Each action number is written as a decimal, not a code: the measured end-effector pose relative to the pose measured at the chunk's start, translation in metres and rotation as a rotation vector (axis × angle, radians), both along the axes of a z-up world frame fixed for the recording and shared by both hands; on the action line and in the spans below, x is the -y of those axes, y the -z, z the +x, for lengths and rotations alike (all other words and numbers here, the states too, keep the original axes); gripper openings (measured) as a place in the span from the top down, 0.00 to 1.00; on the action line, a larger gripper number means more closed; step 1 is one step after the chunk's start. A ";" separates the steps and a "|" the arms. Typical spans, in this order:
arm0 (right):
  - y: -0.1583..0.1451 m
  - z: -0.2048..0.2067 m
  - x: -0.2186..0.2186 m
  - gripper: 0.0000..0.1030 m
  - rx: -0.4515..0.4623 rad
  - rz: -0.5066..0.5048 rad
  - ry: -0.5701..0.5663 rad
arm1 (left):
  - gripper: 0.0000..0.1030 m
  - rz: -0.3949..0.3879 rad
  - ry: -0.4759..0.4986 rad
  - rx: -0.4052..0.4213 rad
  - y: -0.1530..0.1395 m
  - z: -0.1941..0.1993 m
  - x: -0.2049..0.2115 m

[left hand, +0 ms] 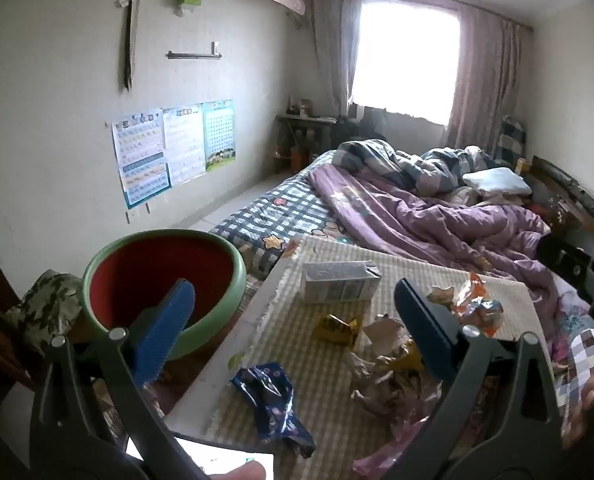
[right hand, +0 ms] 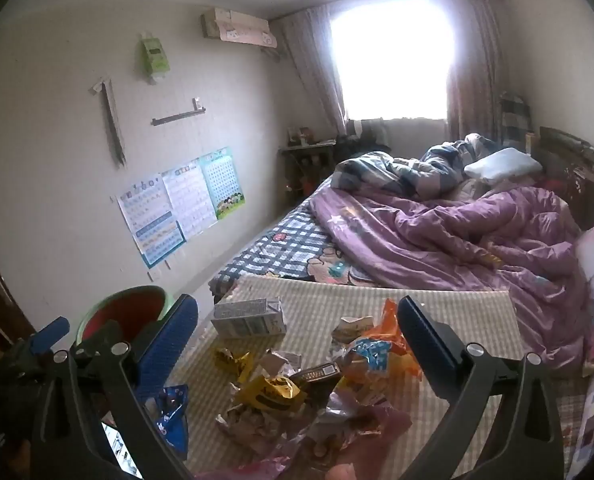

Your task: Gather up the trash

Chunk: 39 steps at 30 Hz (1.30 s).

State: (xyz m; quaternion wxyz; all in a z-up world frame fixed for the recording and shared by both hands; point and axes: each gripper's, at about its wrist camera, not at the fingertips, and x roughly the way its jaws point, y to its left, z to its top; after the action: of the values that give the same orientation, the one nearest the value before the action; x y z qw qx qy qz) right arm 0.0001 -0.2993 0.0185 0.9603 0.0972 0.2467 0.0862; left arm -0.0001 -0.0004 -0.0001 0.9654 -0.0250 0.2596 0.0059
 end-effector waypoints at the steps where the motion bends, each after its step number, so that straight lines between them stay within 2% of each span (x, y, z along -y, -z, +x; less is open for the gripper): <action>1: 0.000 0.000 0.000 0.07 -0.002 0.001 -0.001 | 0.05 -0.001 -0.004 0.017 0.000 -0.001 0.000; 9: 0.005 -0.002 -0.010 0.07 -0.015 -0.006 -0.005 | 0.05 -0.024 0.044 -0.065 -0.003 0.003 -0.006; 21: 0.005 -0.001 -0.006 0.07 -0.035 0.006 0.004 | 0.05 -0.025 -0.002 -0.060 -0.001 0.004 -0.009; 39: 0.007 0.000 -0.003 0.07 -0.041 0.012 0.009 | 0.05 -0.028 -0.001 -0.074 0.005 0.007 -0.011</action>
State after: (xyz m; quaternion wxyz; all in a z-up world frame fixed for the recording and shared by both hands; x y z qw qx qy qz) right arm 0.0002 -0.2963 0.0116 0.9548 0.1057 0.2656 0.0814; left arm 0.0068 0.0101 -0.0047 0.9546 -0.0382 0.2954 0.0035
